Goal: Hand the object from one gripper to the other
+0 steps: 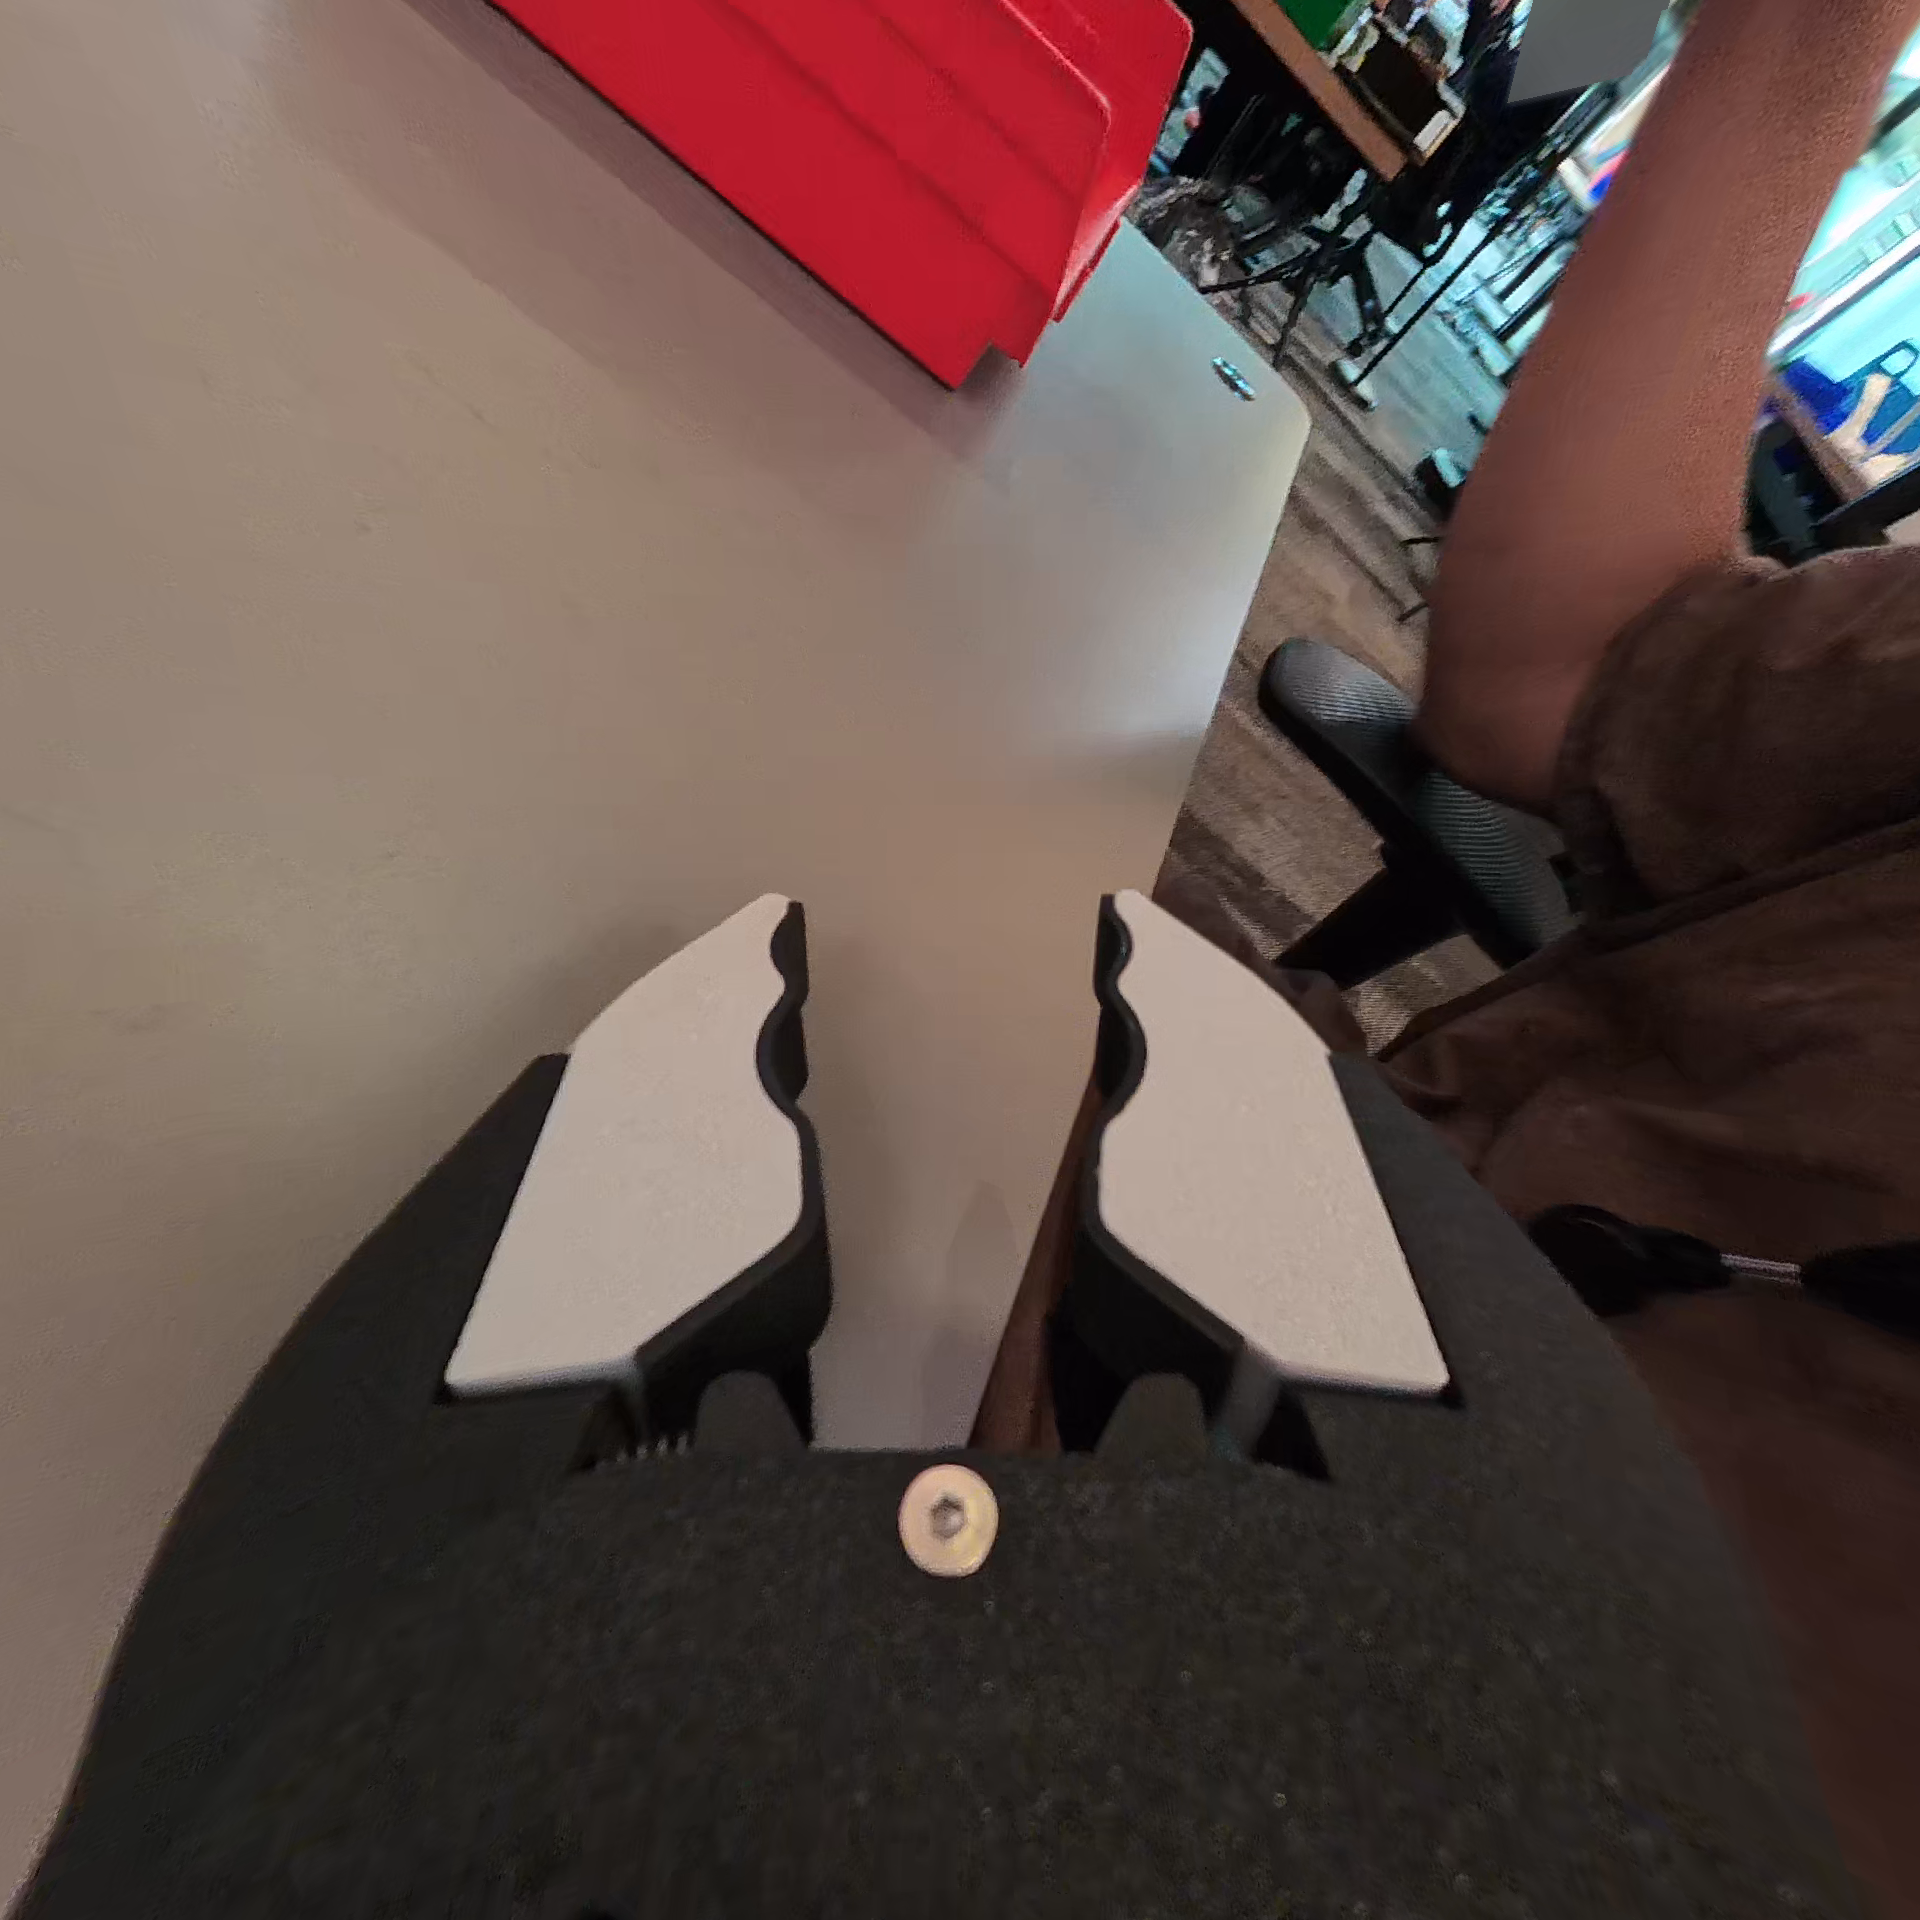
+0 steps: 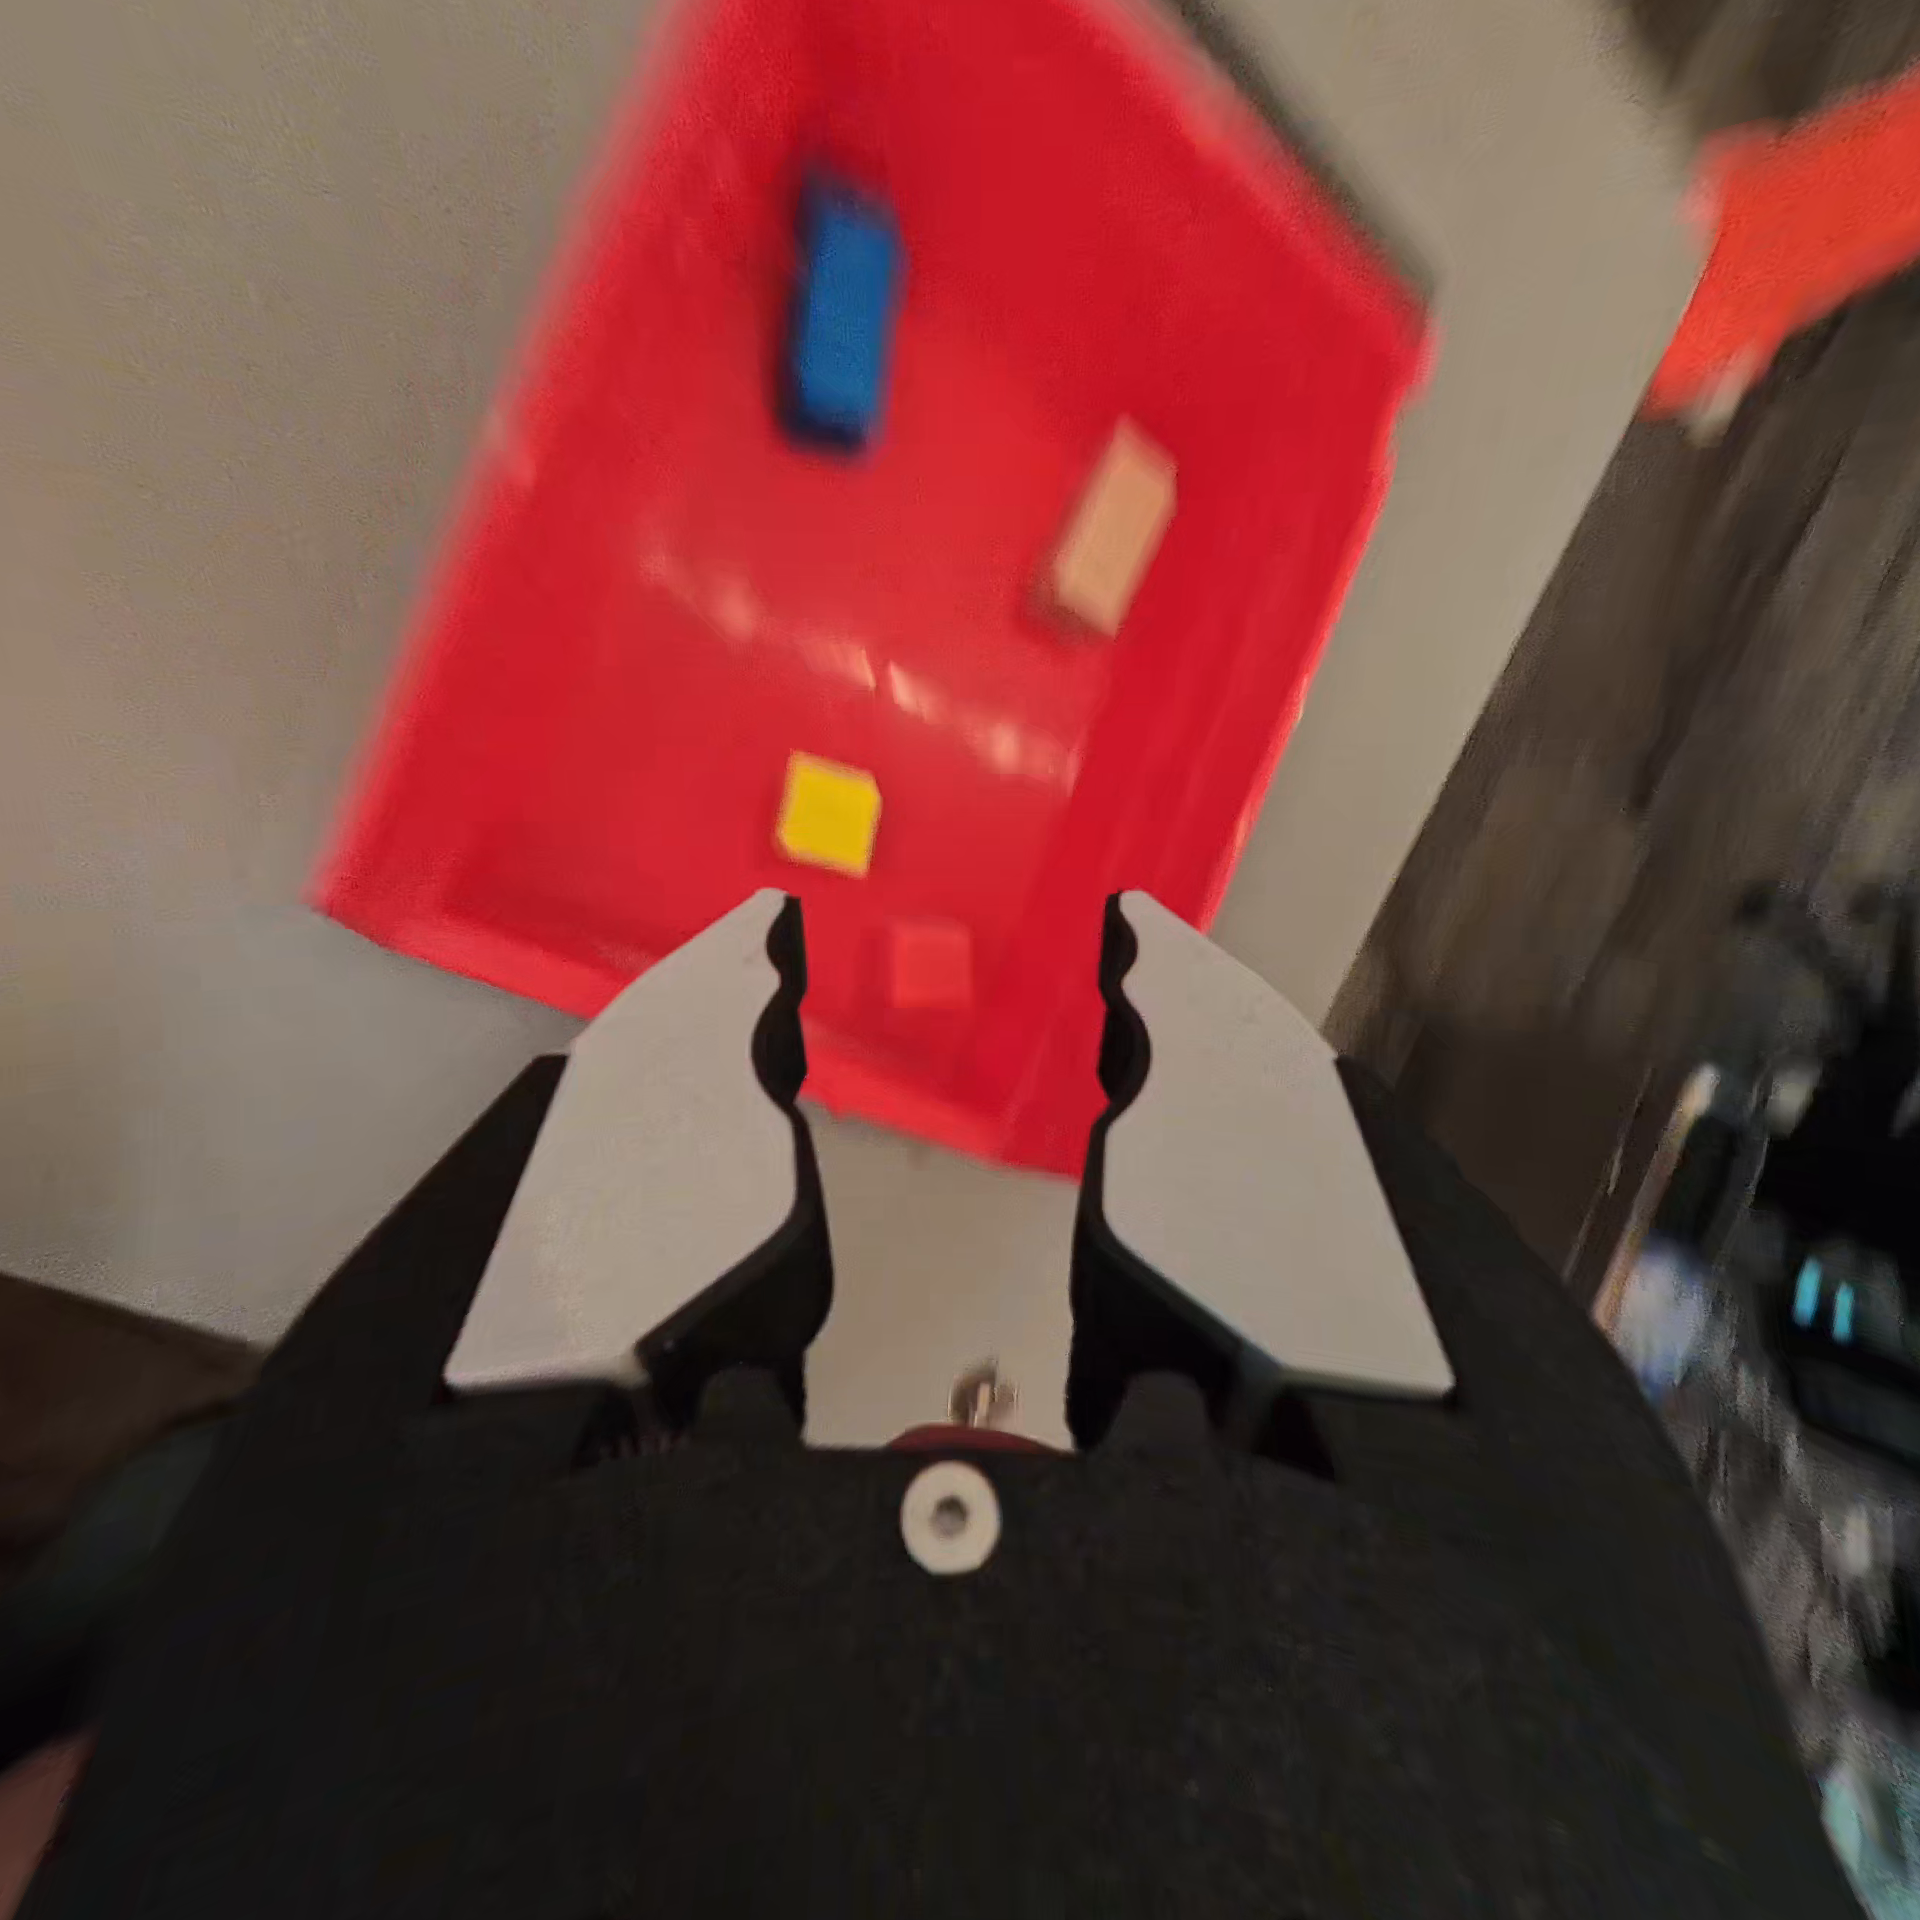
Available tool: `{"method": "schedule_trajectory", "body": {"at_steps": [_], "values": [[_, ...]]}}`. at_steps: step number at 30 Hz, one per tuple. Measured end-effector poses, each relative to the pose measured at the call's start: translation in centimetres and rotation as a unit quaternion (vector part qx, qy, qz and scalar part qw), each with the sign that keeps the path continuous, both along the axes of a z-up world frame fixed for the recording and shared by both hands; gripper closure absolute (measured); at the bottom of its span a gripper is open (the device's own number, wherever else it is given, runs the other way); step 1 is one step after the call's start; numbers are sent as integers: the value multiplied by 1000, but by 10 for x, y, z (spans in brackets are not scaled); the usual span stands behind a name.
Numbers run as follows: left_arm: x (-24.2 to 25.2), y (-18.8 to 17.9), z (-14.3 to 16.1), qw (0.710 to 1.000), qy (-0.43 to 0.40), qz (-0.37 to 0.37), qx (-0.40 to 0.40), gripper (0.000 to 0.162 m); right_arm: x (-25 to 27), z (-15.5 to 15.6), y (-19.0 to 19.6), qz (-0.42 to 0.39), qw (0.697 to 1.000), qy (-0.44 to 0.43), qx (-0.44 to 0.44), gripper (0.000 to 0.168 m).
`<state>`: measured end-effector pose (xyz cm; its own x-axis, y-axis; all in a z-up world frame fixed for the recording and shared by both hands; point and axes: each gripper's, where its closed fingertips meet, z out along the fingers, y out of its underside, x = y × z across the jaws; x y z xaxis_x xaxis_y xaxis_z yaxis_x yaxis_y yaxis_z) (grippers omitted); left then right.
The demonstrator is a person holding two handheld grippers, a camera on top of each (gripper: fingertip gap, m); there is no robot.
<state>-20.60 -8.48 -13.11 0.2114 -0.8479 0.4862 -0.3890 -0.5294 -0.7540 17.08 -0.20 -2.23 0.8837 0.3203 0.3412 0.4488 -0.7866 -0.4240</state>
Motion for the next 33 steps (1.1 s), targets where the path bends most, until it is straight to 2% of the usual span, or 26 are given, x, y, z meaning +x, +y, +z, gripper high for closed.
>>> {"method": "schedule_trajectory", "body": {"at_steps": [2, 4, 7, 8, 9, 12, 14, 17, 20, 24, 27, 28, 29, 30, 33], "values": [[-4, 4, 5, 999, 13, 8, 33, 109, -59, 28, 12, 109, 987, 43, 113, 113], [-13, 11, 15, 997, 22, 18, 72, 110, -135, 31, 7, 206, 945, 165, 192, 114], [-43, 26, 29, 991, 65, 28, 114, 110, -244, -1, -52, 332, 838, 401, 162, 116], [-59, 35, 35, 987, 86, 36, 132, 110, -264, -14, -67, 338, 819, 441, 144, 116], [-77, 48, 41, 981, 110, 51, 153, 111, -277, -29, -77, 336, 812, 460, 127, 116], [-141, 98, 50, 953, 211, 115, 185, 111, -302, -52, -92, 335, 808, 472, 115, 114], [-185, 140, 51, 928, 279, 186, 164, 111, -308, -65, -95, 344, 817, 448, 113, 114], [-243, 194, 37, 878, 355, 316, 62, 109, -312, -82, -94, 339, 832, 428, 99, 114], [-262, 226, 9, 853, 372, 366, -32, 105, -317, -93, -99, 345, 833, 427, 70, 114], [-280, 247, -27, 812, 420, 397, -80, 102, -319, -104, -105, 342, 835, 428, 39, 116], [-287, 248, -43, 797, 440, 402, -99, 104, -318, -108, -110, 339, 833, 437, 19, 117], [-290, 247, -47, 790, 448, 406, -99, 107, -317, -108, -110, 338, 833, 438, 20, 117], [-292, 245, -50, 786, 455, 406, -102, 119, -315, -108, -109, 337, 833, 439, 21, 117], [-291, 241, -54, 787, 456, 400, -109, 126, -314, -108, -108, 335, 833, 440, 23, 117], [-288, 237, -53, 800, 437, 394, -121, 128, -310, -106, -107, 330, 832, 445, 26, 117]]}}
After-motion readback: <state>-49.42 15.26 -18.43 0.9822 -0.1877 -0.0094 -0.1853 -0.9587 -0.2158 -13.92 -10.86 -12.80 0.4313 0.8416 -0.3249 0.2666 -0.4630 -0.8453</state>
